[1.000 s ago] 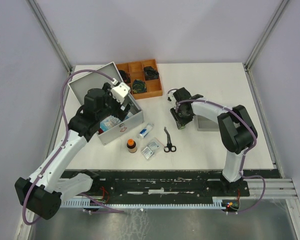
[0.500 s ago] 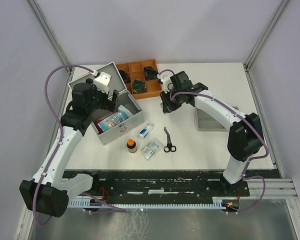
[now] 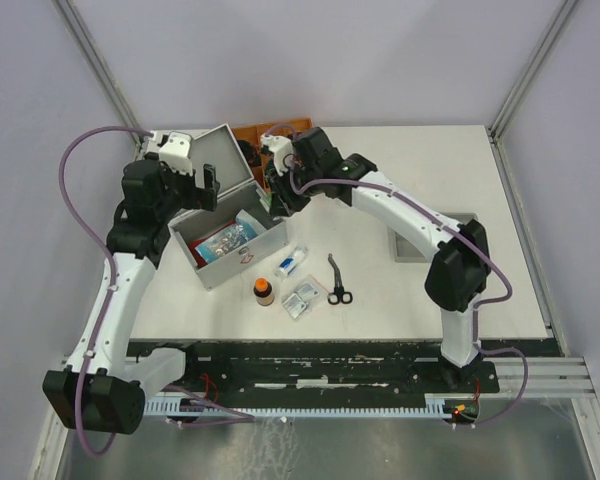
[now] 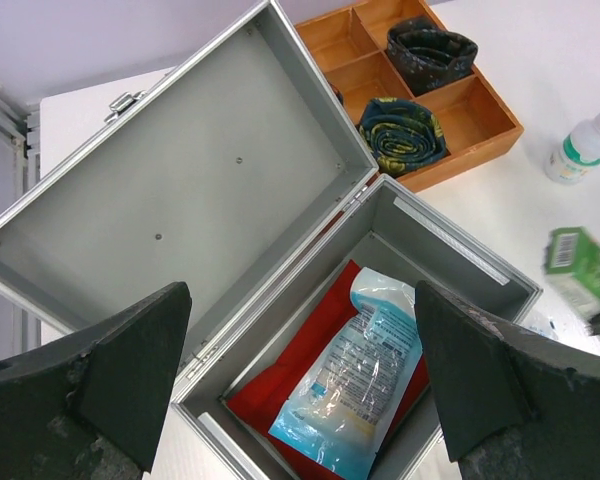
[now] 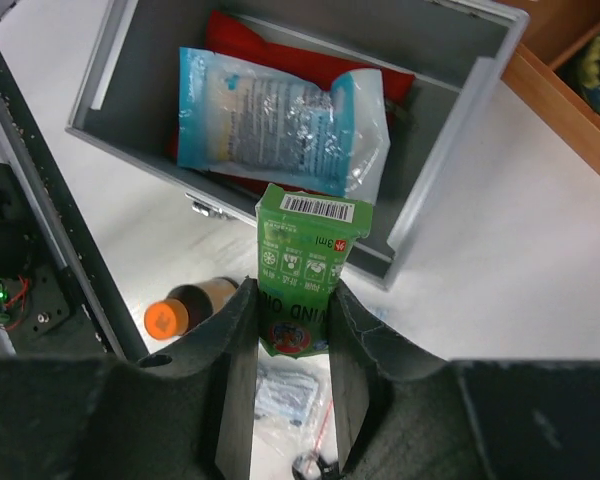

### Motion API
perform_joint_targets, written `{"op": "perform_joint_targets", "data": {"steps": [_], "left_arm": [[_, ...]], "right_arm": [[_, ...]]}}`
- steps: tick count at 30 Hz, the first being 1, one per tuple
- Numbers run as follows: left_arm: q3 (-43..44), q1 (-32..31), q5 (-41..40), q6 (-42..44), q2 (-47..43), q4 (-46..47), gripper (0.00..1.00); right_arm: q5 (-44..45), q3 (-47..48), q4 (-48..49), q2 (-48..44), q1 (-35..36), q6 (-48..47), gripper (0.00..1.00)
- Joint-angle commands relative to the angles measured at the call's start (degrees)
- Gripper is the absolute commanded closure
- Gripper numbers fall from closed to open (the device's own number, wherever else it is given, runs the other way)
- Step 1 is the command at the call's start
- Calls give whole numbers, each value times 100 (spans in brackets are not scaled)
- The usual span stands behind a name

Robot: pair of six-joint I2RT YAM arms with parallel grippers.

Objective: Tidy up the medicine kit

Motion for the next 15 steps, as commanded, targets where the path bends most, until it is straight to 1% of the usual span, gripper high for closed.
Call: {"op": "perform_joint_targets", "data": {"steps": [1, 11, 13, 15], "left_arm": [[211, 130, -96, -289, -284, 350, 1], [25, 264, 60, -229, -569, 407, 1], [-14, 262, 90, -221, -582, 425, 1], [-21, 262, 147, -196, -593, 426, 1]], "right_arm": [[-247, 813, 78, 655, 249, 242, 72], [-202, 2647, -598, 2144, 604, 198, 72], [-166, 2892, -704, 2347, 627, 174, 71], [-129, 2993, -737, 2477, 646, 167, 69]]}}
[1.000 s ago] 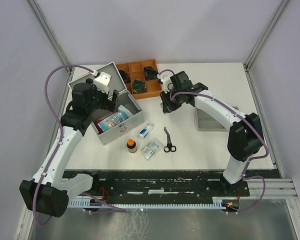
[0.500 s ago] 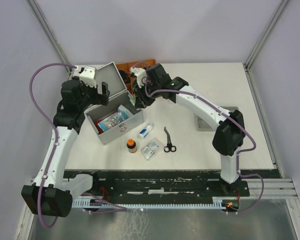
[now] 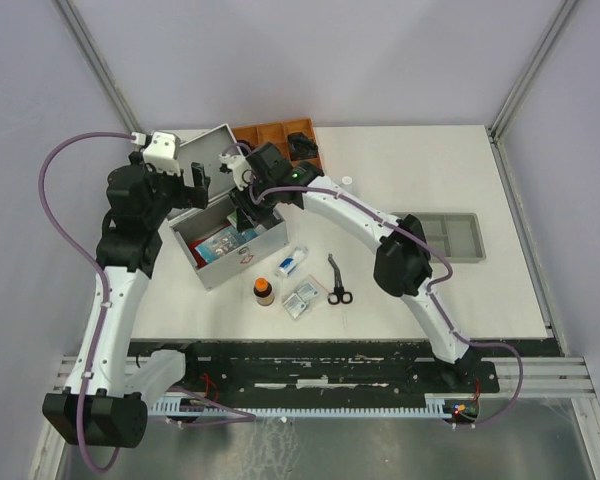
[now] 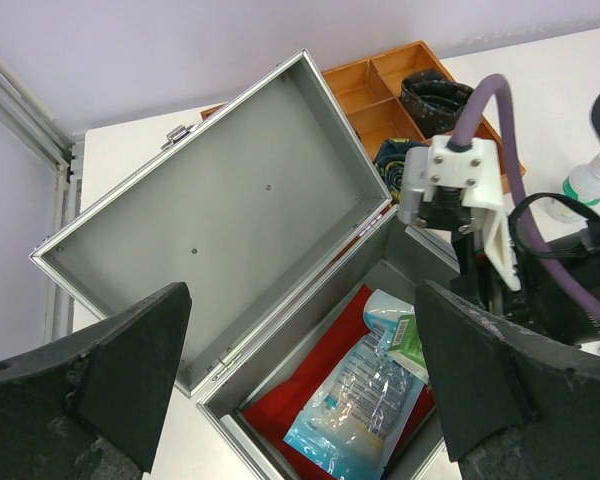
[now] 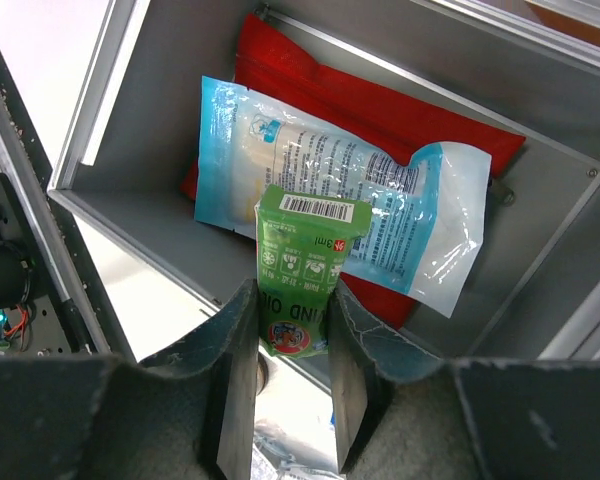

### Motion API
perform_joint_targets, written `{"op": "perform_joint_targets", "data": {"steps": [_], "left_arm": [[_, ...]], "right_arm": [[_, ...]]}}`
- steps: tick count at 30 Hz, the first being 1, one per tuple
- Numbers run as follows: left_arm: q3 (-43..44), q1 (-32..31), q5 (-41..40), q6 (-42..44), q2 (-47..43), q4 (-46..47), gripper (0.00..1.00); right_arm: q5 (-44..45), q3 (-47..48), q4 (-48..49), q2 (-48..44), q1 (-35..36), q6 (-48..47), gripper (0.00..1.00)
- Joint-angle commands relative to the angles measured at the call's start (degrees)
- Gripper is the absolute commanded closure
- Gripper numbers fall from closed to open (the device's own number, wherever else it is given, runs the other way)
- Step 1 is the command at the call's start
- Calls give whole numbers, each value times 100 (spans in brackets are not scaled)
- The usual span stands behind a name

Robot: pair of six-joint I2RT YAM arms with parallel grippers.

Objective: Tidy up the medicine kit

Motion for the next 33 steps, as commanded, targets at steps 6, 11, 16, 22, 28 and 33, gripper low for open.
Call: {"op": "perform_joint_targets", "data": {"steps": [6, 11, 16, 22, 28, 33], "left_arm": [[-13, 29, 232, -56, -177, 297, 1], [-48, 33, 287, -25, -185, 297, 1], [-76, 29, 388, 6, -180, 297, 1], [-67, 28, 534, 58, -122, 207, 1], [-207, 29, 626, 112, -177, 294, 1], [-281, 34, 1047, 153, -197, 276, 1]], "right_arm": [[123, 632, -190, 222, 33, -95, 52], [244, 851, -434, 23, 33, -297, 29], [419, 448, -545, -640, -13, -605, 19], [451, -1263, -510, -2115, -380, -1068, 18], [371, -3149, -667, -3377, -811, -1768, 18], [852, -4340, -977, -4223, -1223, -2122, 19]]}}
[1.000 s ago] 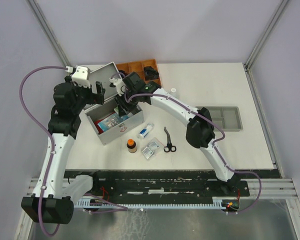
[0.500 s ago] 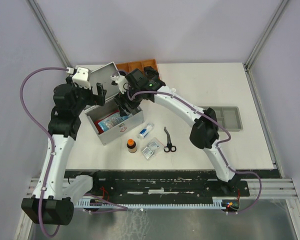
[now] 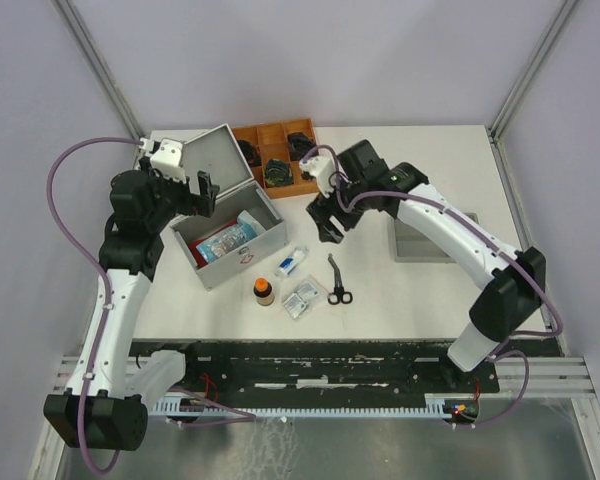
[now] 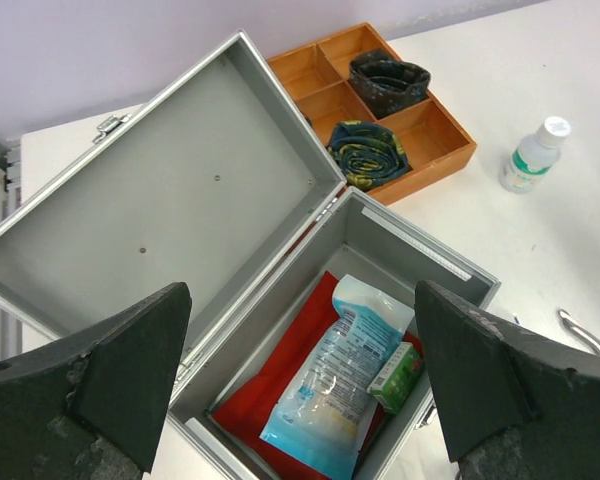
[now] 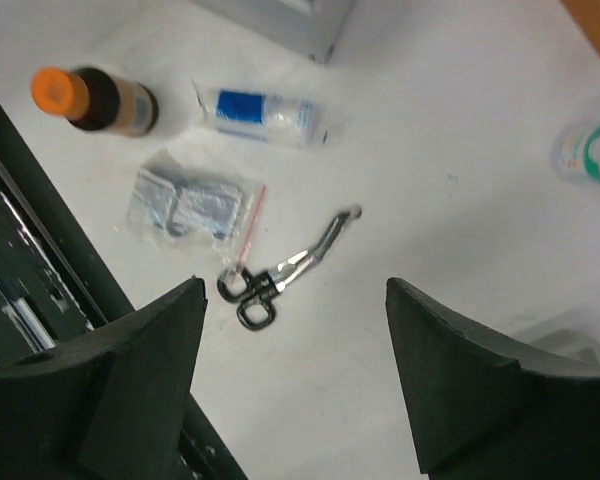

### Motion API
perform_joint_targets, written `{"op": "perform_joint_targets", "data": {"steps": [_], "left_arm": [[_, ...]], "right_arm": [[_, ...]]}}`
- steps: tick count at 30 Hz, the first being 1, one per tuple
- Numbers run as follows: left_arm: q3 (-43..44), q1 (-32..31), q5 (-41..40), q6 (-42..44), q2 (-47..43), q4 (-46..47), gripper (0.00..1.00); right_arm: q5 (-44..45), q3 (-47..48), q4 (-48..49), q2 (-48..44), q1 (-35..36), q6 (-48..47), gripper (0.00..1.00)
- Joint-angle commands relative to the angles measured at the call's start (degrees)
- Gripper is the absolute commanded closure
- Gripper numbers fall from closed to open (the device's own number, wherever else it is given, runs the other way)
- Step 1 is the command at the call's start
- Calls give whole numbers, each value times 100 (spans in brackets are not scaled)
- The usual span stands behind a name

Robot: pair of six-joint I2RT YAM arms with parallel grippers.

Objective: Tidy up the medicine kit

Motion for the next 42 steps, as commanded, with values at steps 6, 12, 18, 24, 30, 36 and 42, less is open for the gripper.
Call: {"op": "perform_joint_targets", "data": {"steps": [6, 12, 18, 24, 30, 36, 42], "left_arm": [[-44, 20, 740, 130, -104, 220, 1], [-53, 17, 967, 114, -95, 218, 1], [-118, 17, 1025, 144, -136, 231, 1], [-118, 17, 1027, 184, -150, 212, 1], [-123, 17, 1009, 208, -103, 231, 1], [-178, 17, 1270, 286, -42, 254, 1], [-300, 17, 1484, 357, 47, 277, 0]], "right_arm": [[1344, -1606, -557, -1072, -1184, -701, 19], [1490, -2078, -443, -748, -2208, -881, 17], [1167, -2193, 128, -19, -2376, -469, 14], [901, -2247, 456, 529, -2379, -5, 14], [2, -2428, 426, 555, -2352, 417, 14], [-363, -2494, 545, 360, -2060, 687, 14], [835, -2789, 1147, -711, -1960, 648, 14]]}}
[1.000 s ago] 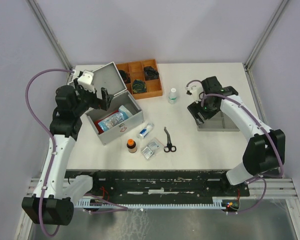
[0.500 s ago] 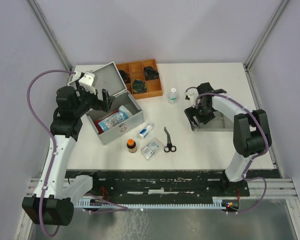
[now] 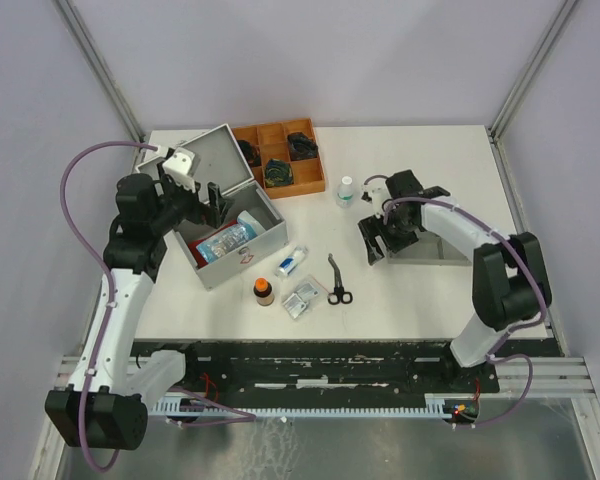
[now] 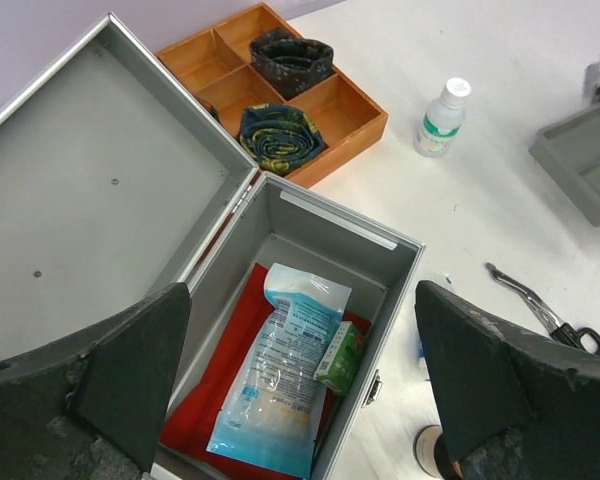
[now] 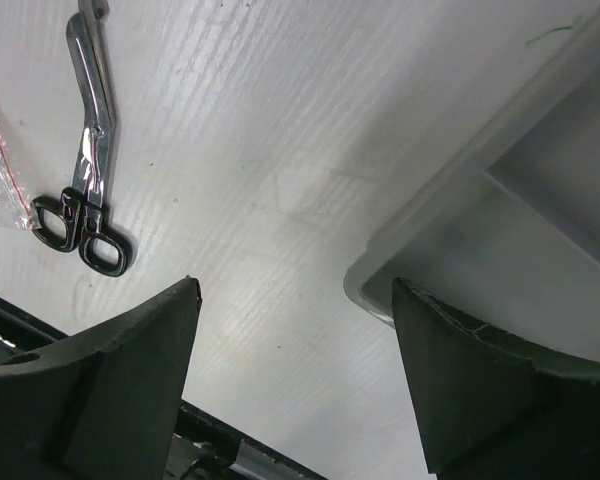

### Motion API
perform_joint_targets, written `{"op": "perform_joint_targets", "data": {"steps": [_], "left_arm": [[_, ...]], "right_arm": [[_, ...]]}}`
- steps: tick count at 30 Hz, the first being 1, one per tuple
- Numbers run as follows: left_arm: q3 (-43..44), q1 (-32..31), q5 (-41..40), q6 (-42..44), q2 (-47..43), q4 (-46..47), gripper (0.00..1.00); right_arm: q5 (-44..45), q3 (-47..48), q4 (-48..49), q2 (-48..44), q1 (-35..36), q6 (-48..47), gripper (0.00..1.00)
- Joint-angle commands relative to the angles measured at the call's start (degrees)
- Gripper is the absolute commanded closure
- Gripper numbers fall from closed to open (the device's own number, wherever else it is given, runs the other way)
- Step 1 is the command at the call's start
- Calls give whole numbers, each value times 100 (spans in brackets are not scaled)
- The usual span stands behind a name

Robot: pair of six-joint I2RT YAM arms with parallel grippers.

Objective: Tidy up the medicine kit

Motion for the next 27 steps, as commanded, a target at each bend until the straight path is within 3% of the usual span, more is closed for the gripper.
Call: {"op": "perform_joint_targets", "data": {"steps": [1, 4, 8, 16, 27], "left_arm": [[-73, 17, 281, 256, 51, 284, 0], [-70, 17, 275, 266, 61, 313, 0], [-111, 18, 133, 211, 30, 390, 0], [-95, 15, -325, 82, -65, 488, 1], [1, 17, -256, 68, -106, 432, 1]], "right_arm": [[656, -164, 623, -1151, 103, 89, 14], [683, -266, 809, -1444, 445, 97, 16], [657, -337, 1122, -1426, 1043, 115, 26], [810, 228, 1287, -166, 1950, 375, 36], [1538, 966, 1084, 1228, 2439, 265, 40]]}}
